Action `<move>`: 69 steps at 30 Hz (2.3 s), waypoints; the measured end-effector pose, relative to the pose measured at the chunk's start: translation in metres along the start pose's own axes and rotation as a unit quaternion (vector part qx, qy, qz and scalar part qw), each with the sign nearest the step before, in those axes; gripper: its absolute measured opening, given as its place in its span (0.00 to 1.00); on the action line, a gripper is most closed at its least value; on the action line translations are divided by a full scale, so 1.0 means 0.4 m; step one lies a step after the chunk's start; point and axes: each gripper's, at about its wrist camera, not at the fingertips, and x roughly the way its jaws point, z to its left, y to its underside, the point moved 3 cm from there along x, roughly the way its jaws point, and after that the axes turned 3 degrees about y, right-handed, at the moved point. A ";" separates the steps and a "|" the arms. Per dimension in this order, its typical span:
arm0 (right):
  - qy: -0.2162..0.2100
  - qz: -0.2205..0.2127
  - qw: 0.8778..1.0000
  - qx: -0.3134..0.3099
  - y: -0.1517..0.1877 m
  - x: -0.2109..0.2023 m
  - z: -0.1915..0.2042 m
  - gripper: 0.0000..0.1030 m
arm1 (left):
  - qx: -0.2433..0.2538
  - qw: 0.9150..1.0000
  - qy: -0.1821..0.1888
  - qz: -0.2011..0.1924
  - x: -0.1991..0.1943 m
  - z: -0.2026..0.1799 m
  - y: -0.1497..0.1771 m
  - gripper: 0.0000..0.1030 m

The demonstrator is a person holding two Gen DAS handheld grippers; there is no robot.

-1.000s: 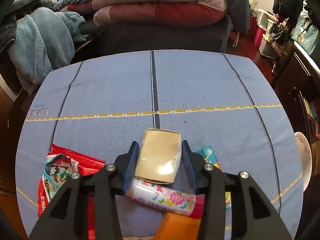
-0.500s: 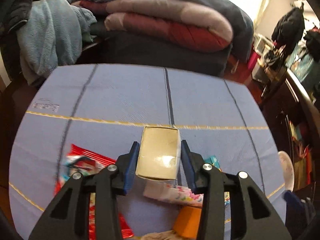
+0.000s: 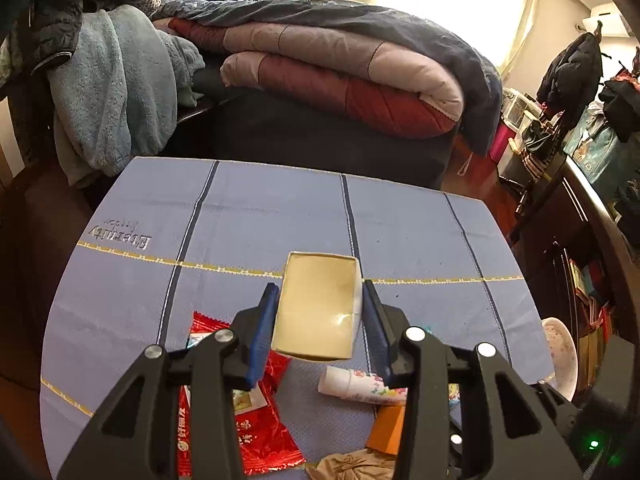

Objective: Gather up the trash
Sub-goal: 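Grasp the beige box with the left gripper while the right grasps the blue-yellow tube, then carry the beige box and tube over the pink bin and release both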

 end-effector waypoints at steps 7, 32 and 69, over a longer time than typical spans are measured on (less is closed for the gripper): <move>0.016 -0.010 1.000 -0.015 -0.009 0.010 0.007 0.43 | 0.003 1.000 -0.001 -0.005 -0.005 0.004 -0.008 0.41; -0.024 -0.066 0.994 0.080 0.044 -0.183 -0.162 0.17 | 0.049 0.999 0.010 -0.017 -0.067 -0.134 0.002 0.41; 0.017 -0.138 0.969 0.204 0.211 -0.422 -0.538 0.10 | 0.187 0.970 0.156 0.003 -0.105 -0.653 0.111 0.41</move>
